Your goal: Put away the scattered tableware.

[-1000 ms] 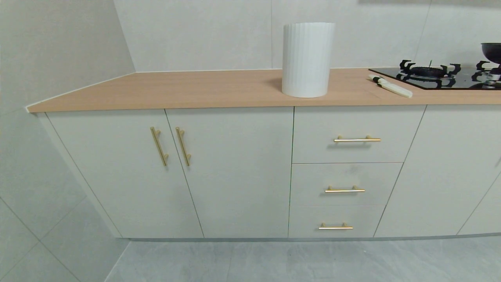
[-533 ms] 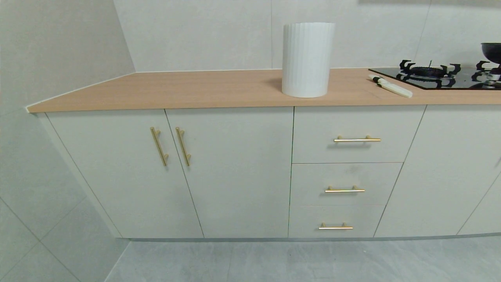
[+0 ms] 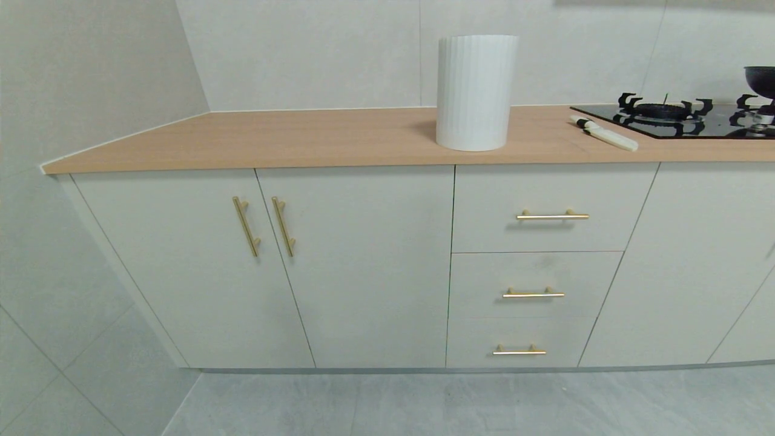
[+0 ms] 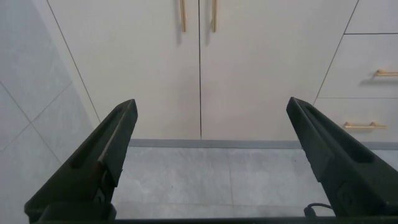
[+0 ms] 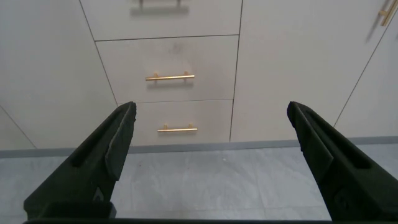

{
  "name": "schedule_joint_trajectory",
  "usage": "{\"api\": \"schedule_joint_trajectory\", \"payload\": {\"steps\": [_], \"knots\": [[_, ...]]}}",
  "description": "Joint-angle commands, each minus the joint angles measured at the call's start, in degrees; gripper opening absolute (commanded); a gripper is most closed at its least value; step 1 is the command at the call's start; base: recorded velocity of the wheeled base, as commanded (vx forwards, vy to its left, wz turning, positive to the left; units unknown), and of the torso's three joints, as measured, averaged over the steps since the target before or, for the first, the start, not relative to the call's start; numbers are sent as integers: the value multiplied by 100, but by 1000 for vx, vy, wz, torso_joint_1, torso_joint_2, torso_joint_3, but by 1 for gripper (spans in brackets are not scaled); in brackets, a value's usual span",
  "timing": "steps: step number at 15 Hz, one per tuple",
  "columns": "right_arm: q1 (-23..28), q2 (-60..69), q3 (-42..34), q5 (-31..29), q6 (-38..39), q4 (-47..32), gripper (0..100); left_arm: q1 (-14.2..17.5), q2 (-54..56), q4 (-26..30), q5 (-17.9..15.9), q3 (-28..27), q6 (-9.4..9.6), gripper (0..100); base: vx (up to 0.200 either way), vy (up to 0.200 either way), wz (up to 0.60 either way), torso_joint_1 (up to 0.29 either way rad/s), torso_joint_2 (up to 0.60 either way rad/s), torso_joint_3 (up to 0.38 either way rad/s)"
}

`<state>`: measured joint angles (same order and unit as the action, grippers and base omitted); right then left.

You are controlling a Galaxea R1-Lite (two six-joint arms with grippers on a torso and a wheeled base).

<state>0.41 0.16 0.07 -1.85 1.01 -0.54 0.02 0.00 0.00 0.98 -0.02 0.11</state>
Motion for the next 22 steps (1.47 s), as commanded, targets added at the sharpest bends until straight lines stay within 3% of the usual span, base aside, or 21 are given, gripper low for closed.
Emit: {"api": "schedule_joint_trajectory", "payload": {"steps": [1, 3, 22], "knots": [[-6, -16, 1, 1, -5, -8, 100, 6, -9, 0, -1, 2, 7, 100, 0, 0, 0, 0, 0, 0], [2, -16, 1, 1, 4, -8, 100, 6, -9, 0, -1, 2, 15, 100, 0, 0, 0, 0, 0, 0], [2, -16, -7, 10, -5, -8, 100, 6, -9, 0, -1, 2, -11, 100, 200, 0, 0, 3, 2, 3]]}}
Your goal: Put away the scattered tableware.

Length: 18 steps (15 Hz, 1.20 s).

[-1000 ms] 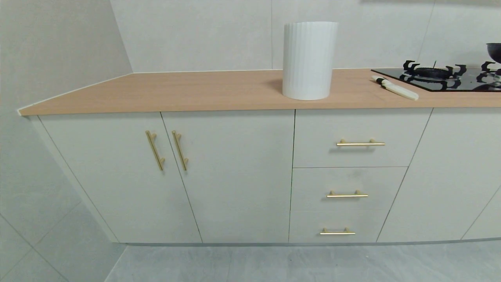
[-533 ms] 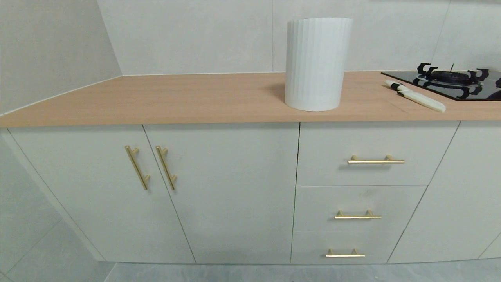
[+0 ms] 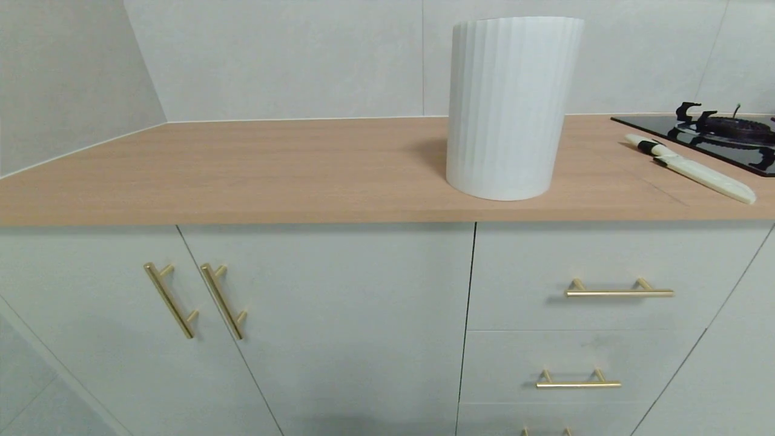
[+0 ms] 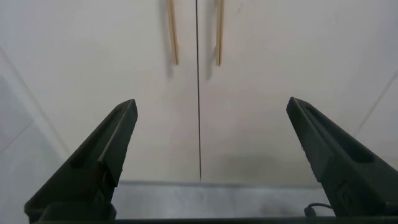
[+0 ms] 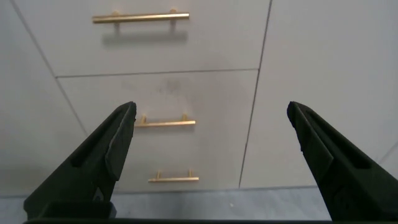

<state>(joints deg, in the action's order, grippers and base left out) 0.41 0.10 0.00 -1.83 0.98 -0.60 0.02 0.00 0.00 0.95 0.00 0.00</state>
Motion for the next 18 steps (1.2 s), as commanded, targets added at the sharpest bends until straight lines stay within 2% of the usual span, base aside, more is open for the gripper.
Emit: {"api": "schedule_joint_trajectory", "payload": {"steps": [1, 12, 17, 18], "knots": [[2, -10, 0, 7, -1, -2, 100, 6, -9, 0, 10, 0, 0, 100, 0, 0, 0, 0, 0, 0], [-6, -10, 0, 7, -18, -2, 100, 6, -9, 0, 2, 0, 26, 100, 0, 0, 0, 0, 0, 0], [-6, -10, 0, 7, -10, -2, 100, 6, -9, 0, 2, 0, 9, 100, 0, -200, 0, 6, 2, 0], [2, -10, 0, 7, -18, -2, 100, -2, -9, 0, 2, 0, -9, 100, 0, 0, 0, 0, 0, 0]]}}
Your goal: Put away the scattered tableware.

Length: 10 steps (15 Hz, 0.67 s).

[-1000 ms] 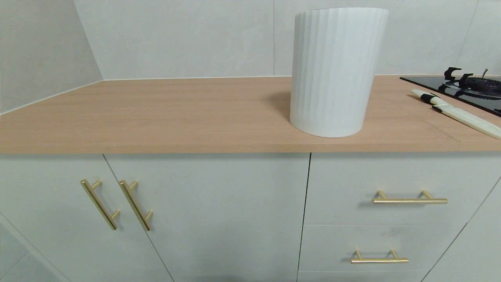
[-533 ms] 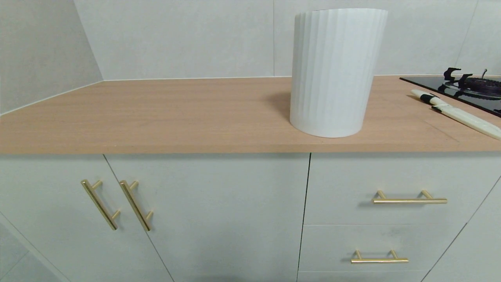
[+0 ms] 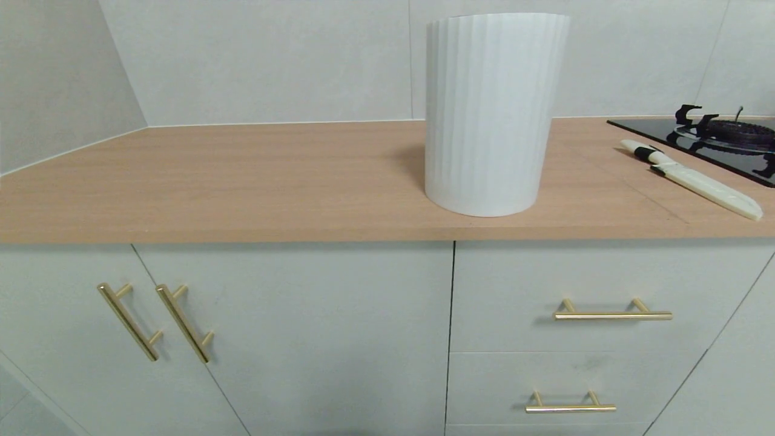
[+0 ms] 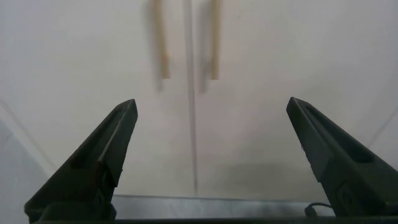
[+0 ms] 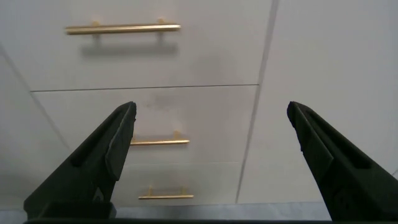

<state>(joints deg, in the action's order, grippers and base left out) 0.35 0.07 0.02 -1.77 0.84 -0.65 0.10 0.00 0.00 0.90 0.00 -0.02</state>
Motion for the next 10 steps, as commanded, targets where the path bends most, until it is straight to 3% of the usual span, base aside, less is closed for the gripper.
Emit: {"api": "schedule_joint_trajectory", "payload": {"steps": [1, 10], "knots": [[0, -7, -2, 1, -5, 3, 100, -10, -9, 0, 6, 0, -6, 100, 0, 0, 0, 0, 0, 0], [0, -7, 6, 1, 4, 3, 100, -1, 0, 0, 6, 0, -6, 100, 0, 0, 0, 0, 0, 0]]}}
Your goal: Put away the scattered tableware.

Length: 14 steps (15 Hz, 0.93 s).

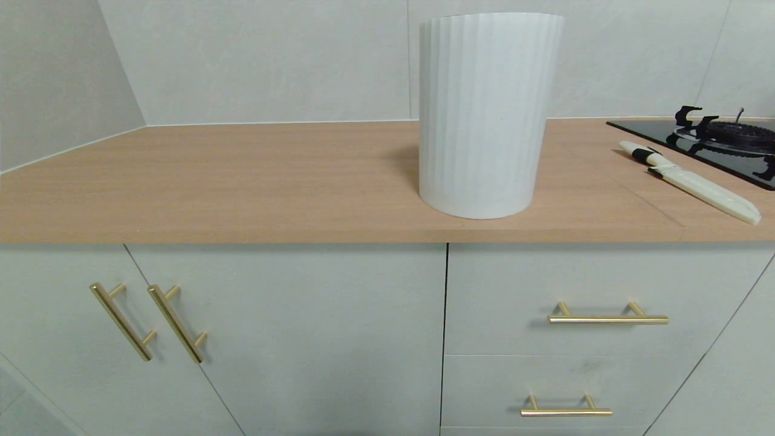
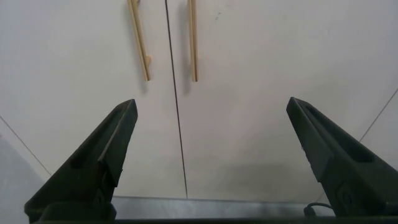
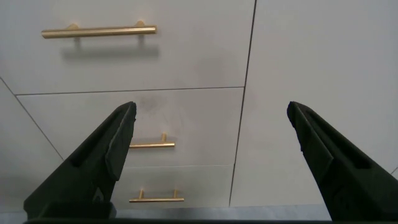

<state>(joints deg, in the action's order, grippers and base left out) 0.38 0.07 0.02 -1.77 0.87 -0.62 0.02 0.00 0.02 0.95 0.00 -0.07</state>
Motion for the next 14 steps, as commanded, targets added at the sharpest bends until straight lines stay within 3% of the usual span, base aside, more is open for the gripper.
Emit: {"api": "schedule_joint_trajectory", "payload": {"steps": [1, 8, 14], "knots": [[6, -7, 6, -8, 1, 1, 100, -2, -9, -2, 2, 0, -1, 100, 0, 0, 0, 0, 0, 0], [-3, -7, -2, 1, 1, 1, 100, 6, -9, -2, 2, 0, -1, 100, 0, 0, 0, 4, -16, -11], [6, -7, -2, 1, 1, 1, 100, -2, -9, -2, 2, 0, -1, 100, 0, 0, 0, 114, -368, -268]]}}
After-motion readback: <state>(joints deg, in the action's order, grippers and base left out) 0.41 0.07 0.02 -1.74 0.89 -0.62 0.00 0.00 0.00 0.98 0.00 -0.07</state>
